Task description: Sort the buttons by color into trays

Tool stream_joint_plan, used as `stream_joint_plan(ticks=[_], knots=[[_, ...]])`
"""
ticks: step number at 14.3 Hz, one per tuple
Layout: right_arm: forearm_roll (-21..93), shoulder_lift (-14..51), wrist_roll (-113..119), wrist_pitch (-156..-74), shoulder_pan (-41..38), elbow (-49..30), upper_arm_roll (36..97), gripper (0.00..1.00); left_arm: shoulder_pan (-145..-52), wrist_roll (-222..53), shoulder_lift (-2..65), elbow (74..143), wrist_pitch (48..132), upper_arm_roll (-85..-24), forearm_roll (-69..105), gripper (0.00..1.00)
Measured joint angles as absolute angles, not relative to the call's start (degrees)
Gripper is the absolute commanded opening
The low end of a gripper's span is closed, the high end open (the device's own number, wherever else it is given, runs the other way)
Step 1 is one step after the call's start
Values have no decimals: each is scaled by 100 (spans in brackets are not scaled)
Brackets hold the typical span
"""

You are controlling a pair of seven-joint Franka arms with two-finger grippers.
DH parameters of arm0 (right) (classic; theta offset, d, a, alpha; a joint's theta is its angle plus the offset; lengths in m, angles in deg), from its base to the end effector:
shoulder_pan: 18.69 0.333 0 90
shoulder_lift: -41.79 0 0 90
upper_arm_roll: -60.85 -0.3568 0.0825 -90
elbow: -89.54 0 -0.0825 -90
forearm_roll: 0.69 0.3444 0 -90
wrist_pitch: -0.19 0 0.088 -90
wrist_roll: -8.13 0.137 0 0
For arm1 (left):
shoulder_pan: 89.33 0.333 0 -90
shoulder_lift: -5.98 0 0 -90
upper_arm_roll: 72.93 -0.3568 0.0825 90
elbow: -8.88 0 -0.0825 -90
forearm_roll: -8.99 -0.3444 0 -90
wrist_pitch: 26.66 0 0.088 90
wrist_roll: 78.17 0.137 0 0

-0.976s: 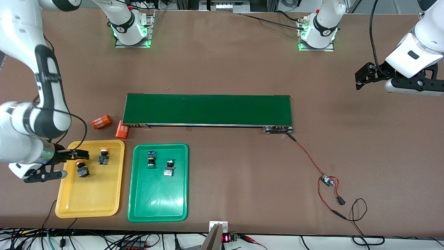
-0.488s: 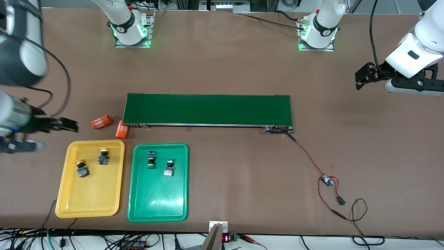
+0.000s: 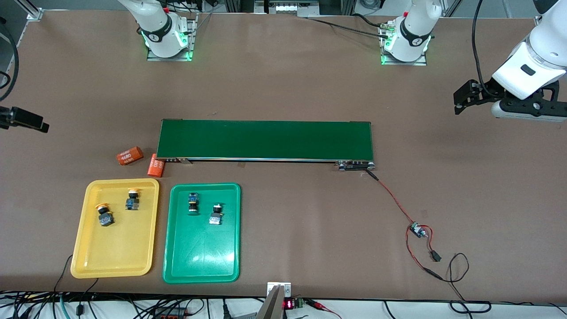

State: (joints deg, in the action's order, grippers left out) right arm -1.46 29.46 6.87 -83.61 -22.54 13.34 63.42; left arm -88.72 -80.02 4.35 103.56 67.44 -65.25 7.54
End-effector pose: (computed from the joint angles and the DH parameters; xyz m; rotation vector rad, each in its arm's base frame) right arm 0.5718 -0.0630 0.6116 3.1182 -0.1409 -0.1307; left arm 0.5076 -0.0607 0.6206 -3.1105 0.1442 -0.0316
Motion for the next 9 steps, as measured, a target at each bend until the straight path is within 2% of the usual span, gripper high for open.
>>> stream_joint_plan(ticks=[3,6,9], knots=[[-146,3025,650,-8485,-1825,1171,6877,100,-8872,-8002,435,10356,6744,-6525,754,100],[-146,3128,644,-8764,-1725,965,6979,100,-8872,-8002,435,10356,6744,-6525,754,100],[-147,3578,644,-8951,-1719,349,6996,100,-8872,-8002,435,10356,6744,-6525,754,100]])
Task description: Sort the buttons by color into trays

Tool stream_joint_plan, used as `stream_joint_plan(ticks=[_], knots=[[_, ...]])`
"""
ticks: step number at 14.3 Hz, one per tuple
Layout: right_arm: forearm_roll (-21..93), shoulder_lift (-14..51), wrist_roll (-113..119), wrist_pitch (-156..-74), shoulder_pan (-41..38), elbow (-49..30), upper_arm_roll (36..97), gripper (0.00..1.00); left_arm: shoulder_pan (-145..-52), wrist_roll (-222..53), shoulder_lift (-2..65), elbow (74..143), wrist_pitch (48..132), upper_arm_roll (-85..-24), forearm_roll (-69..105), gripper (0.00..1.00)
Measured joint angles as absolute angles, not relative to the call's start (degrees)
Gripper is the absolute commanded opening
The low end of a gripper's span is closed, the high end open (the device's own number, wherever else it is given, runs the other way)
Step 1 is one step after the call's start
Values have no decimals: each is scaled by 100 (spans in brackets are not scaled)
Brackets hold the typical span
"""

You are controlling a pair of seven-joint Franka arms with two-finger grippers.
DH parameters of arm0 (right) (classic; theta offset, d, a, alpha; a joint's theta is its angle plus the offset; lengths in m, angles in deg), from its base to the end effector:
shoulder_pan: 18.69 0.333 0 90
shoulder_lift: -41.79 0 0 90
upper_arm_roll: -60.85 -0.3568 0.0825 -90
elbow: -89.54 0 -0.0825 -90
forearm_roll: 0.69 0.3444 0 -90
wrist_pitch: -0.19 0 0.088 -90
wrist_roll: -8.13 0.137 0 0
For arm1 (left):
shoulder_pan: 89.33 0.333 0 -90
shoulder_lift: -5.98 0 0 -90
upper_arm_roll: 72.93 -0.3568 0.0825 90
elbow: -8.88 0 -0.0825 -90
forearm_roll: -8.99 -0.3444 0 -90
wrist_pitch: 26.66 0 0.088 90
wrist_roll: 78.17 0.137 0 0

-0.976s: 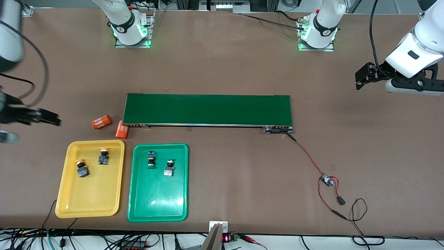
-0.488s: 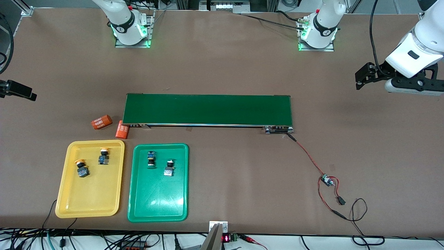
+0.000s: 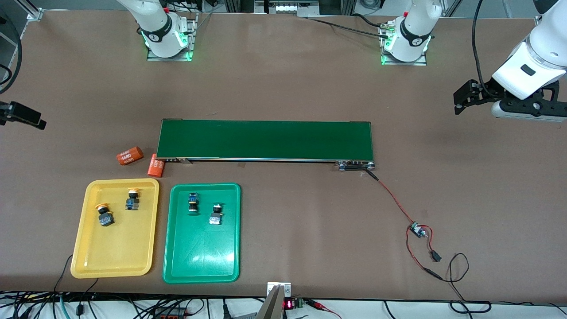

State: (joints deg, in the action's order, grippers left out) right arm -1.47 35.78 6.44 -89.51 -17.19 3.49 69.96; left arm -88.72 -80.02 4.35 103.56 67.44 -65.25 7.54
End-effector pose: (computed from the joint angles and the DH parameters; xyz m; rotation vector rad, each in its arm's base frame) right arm 0.5441 -0.0695 0.6095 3.1099 -0.1597 -0.0657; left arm 0.5076 -0.0607 0.6206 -3.1105 0.1442 -0.0316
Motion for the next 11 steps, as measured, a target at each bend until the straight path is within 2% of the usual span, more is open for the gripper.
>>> stream_joint_plan(ticks=[3,11], knots=[[-147,3871,637,-8877,-1703,120,6995,100,-8872,-8002,435,10356,6743,-6525,754,100],[-142,3926,613,-8871,-1683,113,6994,100,-8872,-8002,437,10356,6737,-6525,754,100]])
